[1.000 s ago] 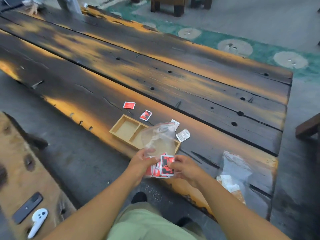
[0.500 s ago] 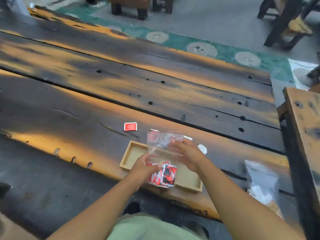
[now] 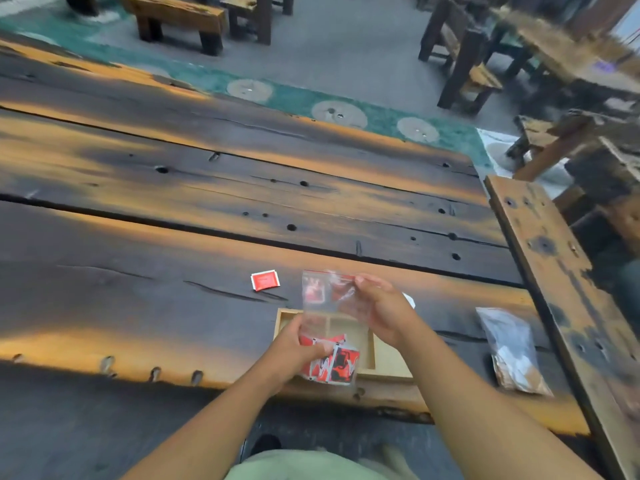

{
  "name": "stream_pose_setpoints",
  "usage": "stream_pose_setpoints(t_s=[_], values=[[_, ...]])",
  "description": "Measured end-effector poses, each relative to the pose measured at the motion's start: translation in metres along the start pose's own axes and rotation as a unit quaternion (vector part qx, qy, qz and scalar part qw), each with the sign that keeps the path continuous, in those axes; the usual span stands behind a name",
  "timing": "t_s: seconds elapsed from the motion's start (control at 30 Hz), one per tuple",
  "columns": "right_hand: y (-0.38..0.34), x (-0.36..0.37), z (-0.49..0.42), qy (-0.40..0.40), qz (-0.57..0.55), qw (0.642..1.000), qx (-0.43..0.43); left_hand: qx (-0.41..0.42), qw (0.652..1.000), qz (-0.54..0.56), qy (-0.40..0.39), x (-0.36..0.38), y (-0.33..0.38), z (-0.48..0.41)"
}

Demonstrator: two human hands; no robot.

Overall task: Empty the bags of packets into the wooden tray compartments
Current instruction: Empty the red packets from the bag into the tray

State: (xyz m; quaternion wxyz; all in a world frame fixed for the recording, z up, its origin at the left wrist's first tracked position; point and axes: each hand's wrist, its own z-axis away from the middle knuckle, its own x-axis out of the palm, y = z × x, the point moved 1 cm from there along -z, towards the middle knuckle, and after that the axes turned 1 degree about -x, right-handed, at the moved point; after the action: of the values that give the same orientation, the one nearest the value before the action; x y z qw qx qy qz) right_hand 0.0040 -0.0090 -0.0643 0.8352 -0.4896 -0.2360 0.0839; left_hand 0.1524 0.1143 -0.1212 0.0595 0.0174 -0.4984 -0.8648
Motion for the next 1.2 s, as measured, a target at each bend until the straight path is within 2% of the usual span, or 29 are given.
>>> stream_pose_setpoints(t_s=[0.17, 0.33, 0.43, 0.6, 0.83, 1.0, 1.2], values=[[-0.007, 0.006, 0.009, -0.014, 0.007, 1.000, -0.007, -0.003, 1.000, -0.022, 0.000, -0.001, 0.001, 0.002], [-0.014, 0.004, 0.021, -0.033, 0.022, 0.999, -0.020, 0.008, 0.995, -0.081, 0.060, 0.006, 0.004, 0.003], [-0.021, -0.001, 0.028, -0.040, 0.033, 0.998, -0.032, 0.021, 0.994, -0.088, 0.060, 0.017, 0.006, 0.005], [-0.029, -0.016, 0.036, -0.061, 0.043, 0.996, -0.042, 0.072, 0.995, -0.068, 0.020, 0.017, 0.014, 0.006], [-0.029, -0.027, 0.042, -0.050, 0.119, 0.989, -0.071, 0.178, 0.980, -0.069, 0.064, 0.007, 0.072, 0.008], [-0.026, -0.030, 0.042, -0.047, 0.146, 0.985, -0.084, 0.233, 0.943, -0.230, 0.057, 0.014, 0.105, 0.003], [-0.020, -0.033, 0.043, -0.060, 0.204, 0.974, -0.078, 0.216, 0.904, -0.367, 0.036, 0.029, 0.103, 0.005]])
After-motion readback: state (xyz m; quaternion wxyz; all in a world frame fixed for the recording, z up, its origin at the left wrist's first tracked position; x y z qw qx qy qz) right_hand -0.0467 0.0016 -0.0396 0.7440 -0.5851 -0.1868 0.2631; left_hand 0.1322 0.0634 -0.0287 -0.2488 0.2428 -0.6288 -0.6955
